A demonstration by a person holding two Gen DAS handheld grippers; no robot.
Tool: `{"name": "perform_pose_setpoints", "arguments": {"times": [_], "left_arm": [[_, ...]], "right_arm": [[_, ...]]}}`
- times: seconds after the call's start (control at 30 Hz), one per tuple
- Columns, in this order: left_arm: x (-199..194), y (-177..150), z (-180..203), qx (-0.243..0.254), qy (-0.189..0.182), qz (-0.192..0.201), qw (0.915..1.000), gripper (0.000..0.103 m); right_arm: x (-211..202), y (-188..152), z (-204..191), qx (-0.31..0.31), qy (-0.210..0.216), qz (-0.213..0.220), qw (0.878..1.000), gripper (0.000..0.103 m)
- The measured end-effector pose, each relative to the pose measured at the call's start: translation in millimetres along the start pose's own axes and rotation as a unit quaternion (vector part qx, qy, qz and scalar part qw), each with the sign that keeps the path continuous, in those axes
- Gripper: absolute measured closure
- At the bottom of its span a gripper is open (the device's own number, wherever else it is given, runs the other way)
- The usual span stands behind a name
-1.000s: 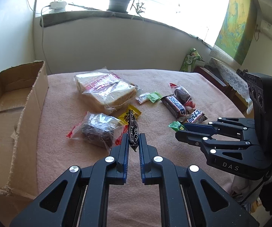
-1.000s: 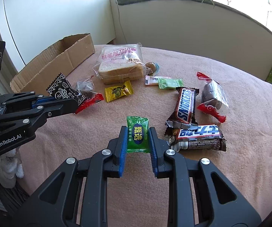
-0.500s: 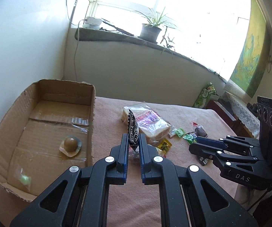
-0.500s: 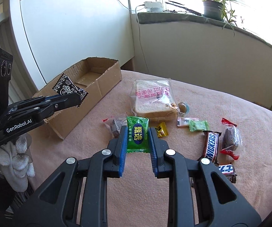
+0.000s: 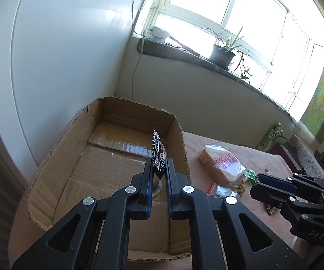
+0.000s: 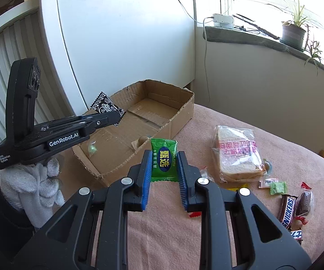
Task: Organize snacks
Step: 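Carry both candies over the cardboard box and open both grippers to drop them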
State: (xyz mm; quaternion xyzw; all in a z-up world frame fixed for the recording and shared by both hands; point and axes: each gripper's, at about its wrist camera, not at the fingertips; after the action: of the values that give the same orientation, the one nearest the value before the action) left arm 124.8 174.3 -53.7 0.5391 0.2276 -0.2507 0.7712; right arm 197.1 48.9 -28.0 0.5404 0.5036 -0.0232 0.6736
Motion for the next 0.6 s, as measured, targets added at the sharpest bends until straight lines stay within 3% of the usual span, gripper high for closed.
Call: {"name": "perform_pose_setpoints", "arguments": {"times": [0.33,0.6], "left_arm": [[-7.3,-2.8,-32.7,-0.03,0.04,0.006,0.9987,0.094],[-9.8,-4.6,-35.0,-0.027,0.055,0.008,0.9981,0.094]], "right_arm": [[28.3,20.3,-45.1,-0.032,0.037,-0.006,0.999,0.08],[55.0,28.9,-54.5,-0.039,0.045,-0.019,0.998,0.08]]}}
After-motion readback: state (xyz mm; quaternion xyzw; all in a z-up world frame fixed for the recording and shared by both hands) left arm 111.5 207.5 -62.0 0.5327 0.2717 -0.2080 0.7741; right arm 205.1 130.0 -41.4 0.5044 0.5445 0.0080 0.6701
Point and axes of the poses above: each gripper's, at about its wrist camera, not at the fingertips, and x roughly the way its jaws point, z to its right, y to its top, and after that the axes turned 6 degrees about -z, right-handed
